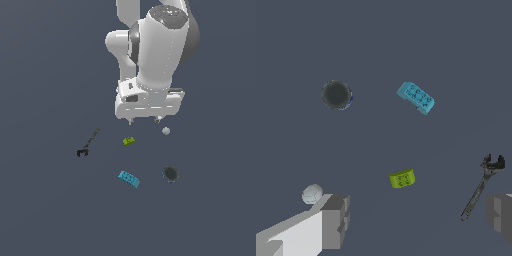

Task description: Pick up a designated object from a clutter of objects.

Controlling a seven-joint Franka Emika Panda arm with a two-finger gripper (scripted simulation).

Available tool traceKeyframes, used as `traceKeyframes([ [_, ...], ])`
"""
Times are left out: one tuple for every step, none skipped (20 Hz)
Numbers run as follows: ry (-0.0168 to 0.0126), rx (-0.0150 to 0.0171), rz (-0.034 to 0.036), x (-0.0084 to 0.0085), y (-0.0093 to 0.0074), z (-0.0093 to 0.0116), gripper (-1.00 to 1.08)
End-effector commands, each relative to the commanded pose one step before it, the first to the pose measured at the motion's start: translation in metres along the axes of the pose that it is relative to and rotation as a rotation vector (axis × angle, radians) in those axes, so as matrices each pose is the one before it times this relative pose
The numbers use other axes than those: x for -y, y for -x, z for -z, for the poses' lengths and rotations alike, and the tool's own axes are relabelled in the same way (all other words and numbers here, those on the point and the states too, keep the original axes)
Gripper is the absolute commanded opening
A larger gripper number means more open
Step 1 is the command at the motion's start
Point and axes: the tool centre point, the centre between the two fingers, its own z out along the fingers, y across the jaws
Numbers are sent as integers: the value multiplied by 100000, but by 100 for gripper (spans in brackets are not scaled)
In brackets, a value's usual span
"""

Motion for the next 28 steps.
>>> traceKeyframes([
  [217, -245, 1605, 1597, 221, -1725, 100],
  [72, -138, 727, 727, 128, -770, 100],
  [54, -147, 772, 769, 158, -809, 100],
  [34, -158, 827, 816, 192, -846, 100],
  [8, -166, 874, 856, 228, -875, 100],
  [-20, -168, 887, 862, 257, -870, 100],
  [-48, -168, 897, 863, 285, -858, 100],
  [-77, -167, 900, 861, 312, -846, 100],
  [-107, -165, 908, 861, 339, -833, 100],
  [-136, -162, 911, 859, 365, -821, 100],
  [-166, -159, 917, 857, 391, -808, 100],
  [-196, -155, 921, 854, 417, -794, 100],
  [-226, -150, 920, 849, 443, -781, 100],
  [-254, -143, 916, 839, 464, -760, 100],
  [-270, -130, 874, 795, 465, -712, 100],
  [-282, -117, 830, 750, 460, -661, 100],
  [-287, -104, 780, 701, 450, -613, 100],
  [-289, -92, 730, 654, 438, -566, 100],
  [-288, -81, 684, 610, 423, -521, 100],
  [-284, -71, 637, 565, 405, -477, 100],
  [-275, -61, 587, 519, 385, -435, 100],
  [-264, -52, 539, 475, 362, -395, 100],
  [-250, -44, 491, 431, 337, -356, 100],
  [-234, -37, 443, 388, 310, -318, 100],
  [-216, -30, 397, 346, 282, -281, 100],
  [-193, -24, 346, 303, 252, -246, 100],
  [-175, -20, 305, 264, 221, -211, 100],
  [-147, -15, 253, 220, 188, -177, 100],
])
